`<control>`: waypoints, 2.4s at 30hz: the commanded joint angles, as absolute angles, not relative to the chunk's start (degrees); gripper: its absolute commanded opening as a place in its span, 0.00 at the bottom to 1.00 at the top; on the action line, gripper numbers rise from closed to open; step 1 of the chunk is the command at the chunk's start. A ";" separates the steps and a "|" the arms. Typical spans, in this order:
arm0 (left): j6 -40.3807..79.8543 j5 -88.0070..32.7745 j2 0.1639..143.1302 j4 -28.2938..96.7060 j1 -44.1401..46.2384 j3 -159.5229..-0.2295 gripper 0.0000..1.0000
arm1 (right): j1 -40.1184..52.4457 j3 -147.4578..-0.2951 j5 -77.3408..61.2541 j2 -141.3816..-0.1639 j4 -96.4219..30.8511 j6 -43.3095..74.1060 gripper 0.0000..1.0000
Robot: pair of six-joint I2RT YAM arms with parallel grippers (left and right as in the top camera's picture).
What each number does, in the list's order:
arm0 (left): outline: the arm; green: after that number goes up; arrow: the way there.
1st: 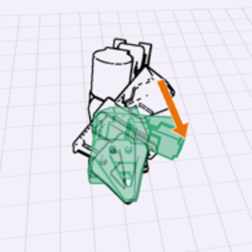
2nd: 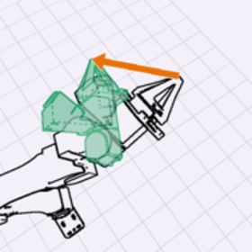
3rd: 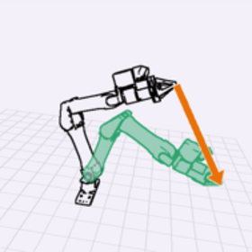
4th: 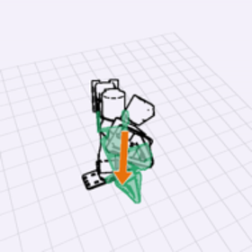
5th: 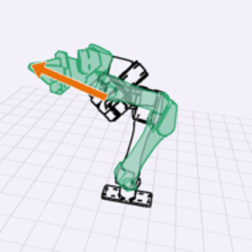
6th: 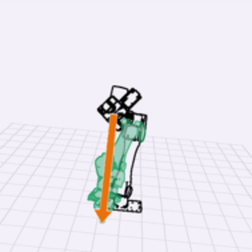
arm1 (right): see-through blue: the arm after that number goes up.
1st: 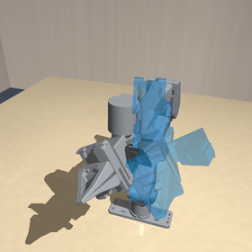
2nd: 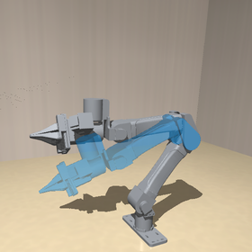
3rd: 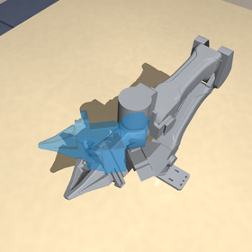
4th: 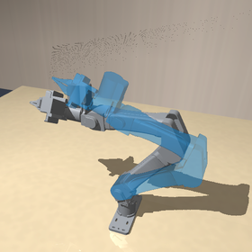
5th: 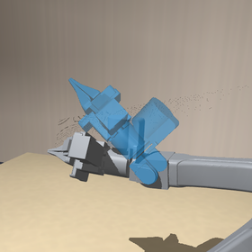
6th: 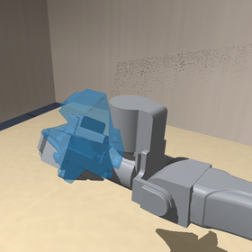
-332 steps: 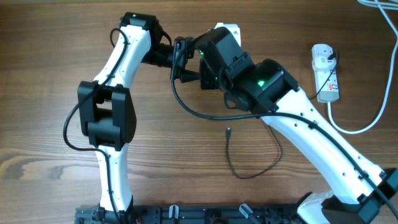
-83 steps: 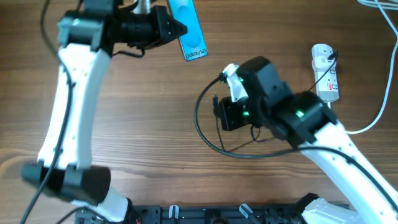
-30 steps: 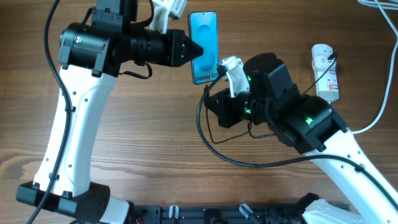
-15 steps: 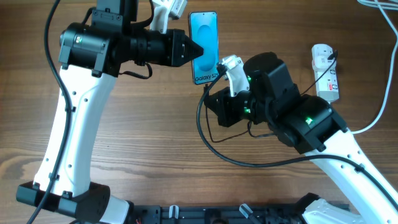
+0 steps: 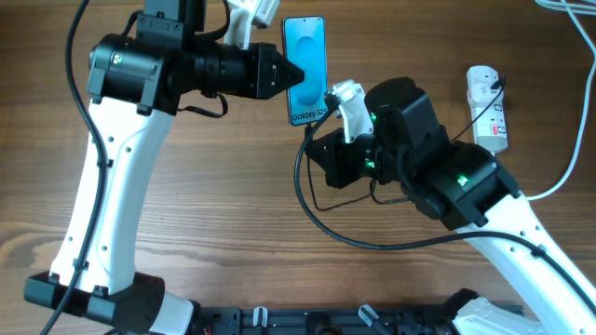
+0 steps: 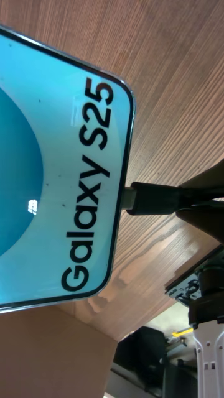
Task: Plug charger to phone and switch on socket
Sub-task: 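Push the USB-C plug up into the phone's bottom port, then lower the plugged-in phone flat onto the table with the left gripper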
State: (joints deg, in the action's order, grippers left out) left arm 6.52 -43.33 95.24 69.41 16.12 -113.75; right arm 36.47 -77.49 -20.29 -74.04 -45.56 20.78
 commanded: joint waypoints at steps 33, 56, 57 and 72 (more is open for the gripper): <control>6.20 -45.58 93.47 68.93 16.19 -114.72 0.04 | 36.67 -78.06 -16.71 -74.52 -43.75 23.11 0.04; 4.71 -48.58 93.49 68.62 16.19 -114.72 0.04 | 32.16 -78.06 -23.44 -74.52 -43.40 21.82 0.04; 4.71 -48.58 93.49 68.60 16.19 -114.72 0.04 | 32.16 -78.06 -23.07 -74.52 -43.05 21.85 0.04; 4.73 -48.40 93.49 69.23 16.21 -114.72 0.04 | 32.16 -83.37 -21.37 -74.48 -41.21 18.24 0.05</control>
State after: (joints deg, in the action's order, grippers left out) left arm 5.63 -45.30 95.22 67.31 15.57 -114.39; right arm 32.80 -79.05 -24.56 -74.41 -44.12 19.57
